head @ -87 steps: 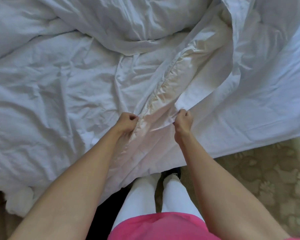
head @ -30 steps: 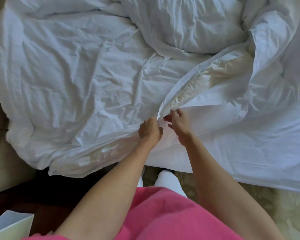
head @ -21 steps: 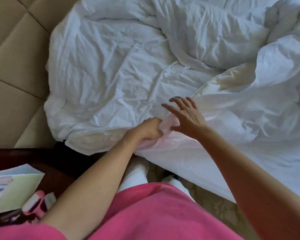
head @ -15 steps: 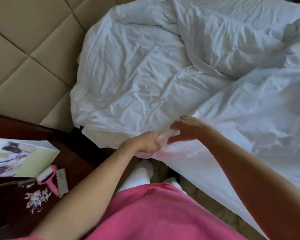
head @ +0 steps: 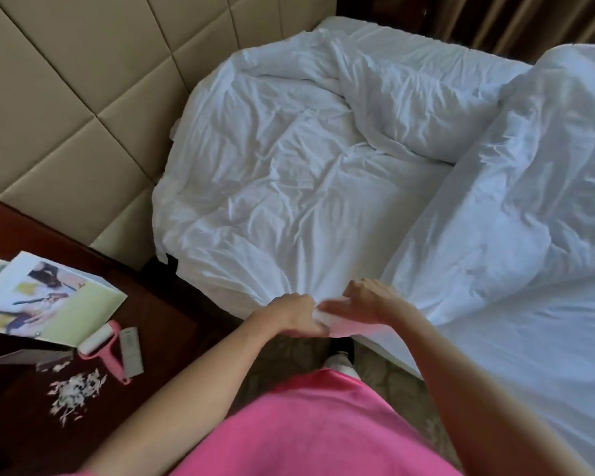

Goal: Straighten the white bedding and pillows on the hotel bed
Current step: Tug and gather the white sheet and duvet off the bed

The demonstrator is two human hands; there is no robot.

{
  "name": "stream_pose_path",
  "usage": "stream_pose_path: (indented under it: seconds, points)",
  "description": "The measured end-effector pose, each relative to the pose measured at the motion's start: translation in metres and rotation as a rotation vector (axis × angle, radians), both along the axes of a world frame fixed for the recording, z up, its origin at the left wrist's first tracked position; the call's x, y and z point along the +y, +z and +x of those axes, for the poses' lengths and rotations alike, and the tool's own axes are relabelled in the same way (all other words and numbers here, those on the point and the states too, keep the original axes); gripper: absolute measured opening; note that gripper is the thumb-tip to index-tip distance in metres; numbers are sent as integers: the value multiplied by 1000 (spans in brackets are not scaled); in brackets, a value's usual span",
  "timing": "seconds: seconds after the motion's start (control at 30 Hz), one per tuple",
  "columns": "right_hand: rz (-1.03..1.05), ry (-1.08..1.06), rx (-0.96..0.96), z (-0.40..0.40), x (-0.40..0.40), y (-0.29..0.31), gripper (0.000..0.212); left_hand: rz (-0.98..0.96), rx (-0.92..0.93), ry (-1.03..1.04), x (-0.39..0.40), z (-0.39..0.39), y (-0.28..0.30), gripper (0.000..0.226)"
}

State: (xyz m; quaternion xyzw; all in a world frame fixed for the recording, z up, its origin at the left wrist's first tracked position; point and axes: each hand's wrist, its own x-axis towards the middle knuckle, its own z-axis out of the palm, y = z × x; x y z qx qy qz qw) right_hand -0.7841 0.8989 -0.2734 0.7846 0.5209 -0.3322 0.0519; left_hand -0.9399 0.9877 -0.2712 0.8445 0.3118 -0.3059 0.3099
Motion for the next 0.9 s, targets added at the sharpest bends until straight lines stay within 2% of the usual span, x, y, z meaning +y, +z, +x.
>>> stream_pose_path:
  seconds: [0.07,0.23,0.37,0.47,0.57,0.67,0.73,0.83,0.9]
  points:
    - [-6,-36,6,-31,-14,4,62,71,10,-83,-9,-31,-3,57]
    - [14,-180,26,-109,-43,13,68,172,-69,-138,-20,-93,4,27]
    - [30,-252,-6,-130,-68,26,70,217,-126,-146,-40,-109,13,8]
    - [35,-218,-68,-138,-89,32,73,299,-144,-199,-62,-115,13,9]
    - [79,-226,-43,-144,-104,39,69,440,-188,-250,-69,-116,20,11]
    - [144,-82,-102,-139,-108,53,43,514,-243,-225,-68,-114,30,12]
    - [178,10,-169,-129,-110,62,33,528,-279,-210,-69,-111,35,10]
    - [144,112,-206,-105,-116,63,41,440,-227,-218,-73,-104,48,12]
    - [20,229,-221,-84,-122,58,54,319,-167,-270,-69,-99,60,21]
